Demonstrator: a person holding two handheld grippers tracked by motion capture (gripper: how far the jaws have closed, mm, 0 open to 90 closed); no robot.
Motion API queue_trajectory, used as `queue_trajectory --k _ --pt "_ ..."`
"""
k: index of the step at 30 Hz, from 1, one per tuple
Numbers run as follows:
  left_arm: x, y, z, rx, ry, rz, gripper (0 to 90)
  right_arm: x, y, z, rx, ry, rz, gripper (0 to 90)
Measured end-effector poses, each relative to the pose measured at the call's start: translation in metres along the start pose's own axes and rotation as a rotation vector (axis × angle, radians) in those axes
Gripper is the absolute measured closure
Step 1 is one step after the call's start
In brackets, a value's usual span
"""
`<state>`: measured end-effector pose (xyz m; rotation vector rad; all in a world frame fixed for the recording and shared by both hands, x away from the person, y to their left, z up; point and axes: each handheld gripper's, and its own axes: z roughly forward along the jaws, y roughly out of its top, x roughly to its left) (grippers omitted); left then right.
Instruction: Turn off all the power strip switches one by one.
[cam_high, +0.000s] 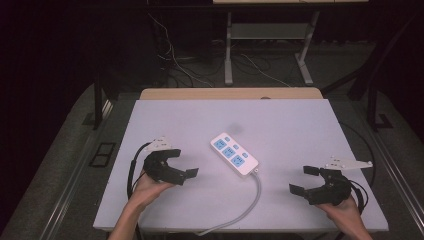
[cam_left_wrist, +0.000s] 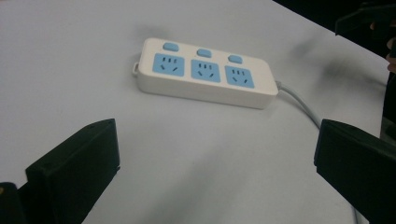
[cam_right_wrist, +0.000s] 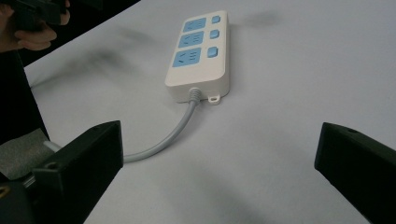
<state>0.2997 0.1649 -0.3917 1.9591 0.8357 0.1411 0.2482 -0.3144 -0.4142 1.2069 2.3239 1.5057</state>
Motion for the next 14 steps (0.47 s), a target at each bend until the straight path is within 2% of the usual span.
queue_trajectory --k 7,14 --pt "0.005 -0.027 -0.009 -0.05 0.027 -0.047 0.0 0.0 0.0 0.0 0.0 0.002 0.004 1.0" --pt "0.008 -0.042 -0.013 -0.054 0.041 -0.066 0.0 0.001 0.0 0.001 0.003 0.006 0.002 1.0"
